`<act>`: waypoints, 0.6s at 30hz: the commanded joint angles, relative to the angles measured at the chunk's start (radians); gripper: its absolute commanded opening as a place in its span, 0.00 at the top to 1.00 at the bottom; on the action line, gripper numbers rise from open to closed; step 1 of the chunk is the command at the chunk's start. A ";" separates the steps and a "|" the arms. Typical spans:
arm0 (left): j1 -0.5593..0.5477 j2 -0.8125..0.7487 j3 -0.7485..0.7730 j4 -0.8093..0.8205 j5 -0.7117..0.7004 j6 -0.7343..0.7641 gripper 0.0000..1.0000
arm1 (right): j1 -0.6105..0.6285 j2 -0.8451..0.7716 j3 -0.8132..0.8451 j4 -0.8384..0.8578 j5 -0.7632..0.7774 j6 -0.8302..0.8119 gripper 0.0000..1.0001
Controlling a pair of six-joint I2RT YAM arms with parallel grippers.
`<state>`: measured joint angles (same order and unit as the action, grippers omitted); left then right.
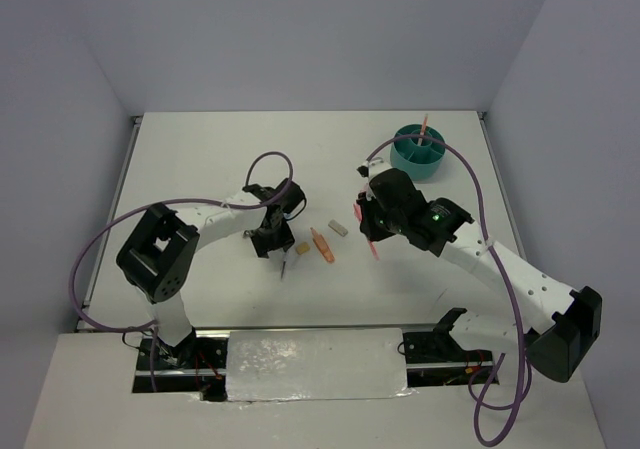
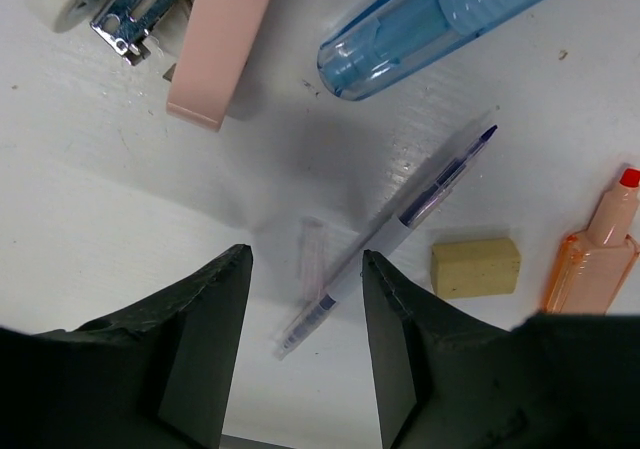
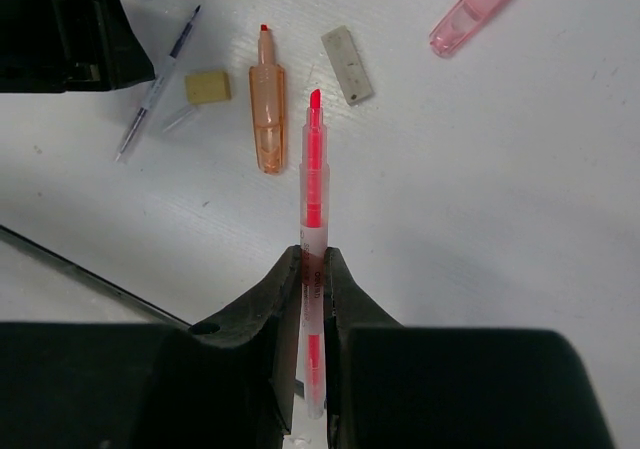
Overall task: Sort the stationery into containers
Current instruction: Close the pen cap on the pen.
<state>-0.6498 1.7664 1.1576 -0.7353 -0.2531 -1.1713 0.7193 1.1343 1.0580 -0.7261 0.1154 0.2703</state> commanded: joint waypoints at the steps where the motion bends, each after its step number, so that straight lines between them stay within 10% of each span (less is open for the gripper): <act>1: -0.008 0.022 -0.009 -0.033 -0.006 -0.033 0.41 | 0.000 -0.019 0.000 0.028 -0.014 -0.016 1.00; 11: -0.008 0.033 -0.035 -0.023 -0.011 -0.036 0.44 | 0.000 -0.021 0.000 0.040 -0.034 -0.014 1.00; 18: -0.008 0.033 -0.082 0.005 0.014 -0.045 0.66 | 0.000 -0.028 0.002 0.047 -0.039 -0.006 1.00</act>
<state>-0.6537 1.7878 1.1267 -0.7254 -0.2432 -1.1896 0.7193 1.1343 1.0580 -0.7181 0.0879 0.2680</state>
